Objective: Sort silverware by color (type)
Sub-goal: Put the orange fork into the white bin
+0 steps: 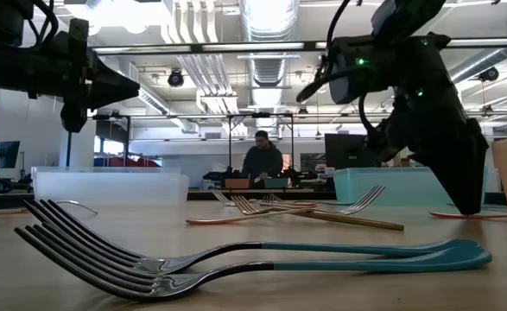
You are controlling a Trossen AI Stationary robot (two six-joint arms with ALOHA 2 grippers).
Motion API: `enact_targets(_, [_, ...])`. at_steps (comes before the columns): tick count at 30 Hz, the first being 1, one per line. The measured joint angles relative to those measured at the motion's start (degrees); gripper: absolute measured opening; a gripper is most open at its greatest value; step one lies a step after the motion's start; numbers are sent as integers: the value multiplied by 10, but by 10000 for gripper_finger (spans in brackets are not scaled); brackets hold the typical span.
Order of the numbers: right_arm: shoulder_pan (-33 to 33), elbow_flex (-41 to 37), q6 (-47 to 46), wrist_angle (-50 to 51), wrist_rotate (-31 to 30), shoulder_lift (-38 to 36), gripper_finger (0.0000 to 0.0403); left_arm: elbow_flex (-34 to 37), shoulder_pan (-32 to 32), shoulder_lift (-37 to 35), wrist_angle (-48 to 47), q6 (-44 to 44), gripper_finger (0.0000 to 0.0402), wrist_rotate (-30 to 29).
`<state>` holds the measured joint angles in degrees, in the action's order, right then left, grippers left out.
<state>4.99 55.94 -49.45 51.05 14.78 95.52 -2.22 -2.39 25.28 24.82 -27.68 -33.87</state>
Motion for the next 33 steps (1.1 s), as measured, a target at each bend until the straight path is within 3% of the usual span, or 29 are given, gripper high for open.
enact_targets(10, [-16, 0, 41, -15, -15, 25, 59, 0, 0, 1, 0, 0, 46, 0])
enact_targets(14, [-33, 3, 62, -70, -32, 23, 34, 0, 0, 1, 0, 0, 46, 0])
enact_targets(28, [-135, 1, 121, -117, -53, 7, 26, 0, 0, 1, 0, 0, 46, 0])
enact_targets(33, [-139, -1, 126, -110, -54, -10, 26, 0, 0, 1, 0, 0, 46, 0])
